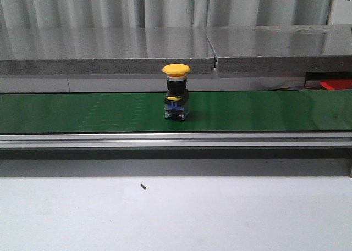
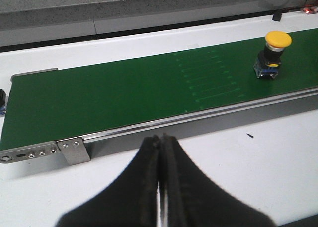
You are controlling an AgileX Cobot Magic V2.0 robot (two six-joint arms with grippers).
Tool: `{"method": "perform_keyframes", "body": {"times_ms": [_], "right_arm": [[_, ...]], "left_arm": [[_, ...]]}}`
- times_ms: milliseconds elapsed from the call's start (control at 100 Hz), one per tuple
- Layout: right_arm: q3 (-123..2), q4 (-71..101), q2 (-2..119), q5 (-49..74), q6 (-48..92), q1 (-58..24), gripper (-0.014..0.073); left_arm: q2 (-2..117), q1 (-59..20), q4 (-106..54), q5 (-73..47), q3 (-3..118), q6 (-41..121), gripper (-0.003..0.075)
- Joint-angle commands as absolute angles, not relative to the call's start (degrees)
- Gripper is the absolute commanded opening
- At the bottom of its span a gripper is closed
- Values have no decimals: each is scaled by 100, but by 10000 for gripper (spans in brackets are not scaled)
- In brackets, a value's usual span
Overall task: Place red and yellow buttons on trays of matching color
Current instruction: 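Carry the red button into the red tray and open the right gripper, then lower the right gripper onto the yellow button on the belt and lift it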
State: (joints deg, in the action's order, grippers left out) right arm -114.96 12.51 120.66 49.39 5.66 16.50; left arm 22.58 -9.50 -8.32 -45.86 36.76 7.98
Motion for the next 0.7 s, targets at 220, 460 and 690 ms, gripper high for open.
{"method": "perform_keyframes", "body": {"times_ms": [220, 460, 690], "right_arm": [[-11683, 1094, 10951, 5201, 725, 1113, 456], [-11683, 1082, 10500, 5580, 725, 566, 456], [-11432, 1087, 10088, 5753, 725, 196, 456]], "left_arm": [[2304, -1000, -934, -4188, 3821, 791, -19], [2304, -1000, -934, -4188, 3821, 791, -19], [2304, -1000, -934, -4188, 3821, 791, -19]]}}
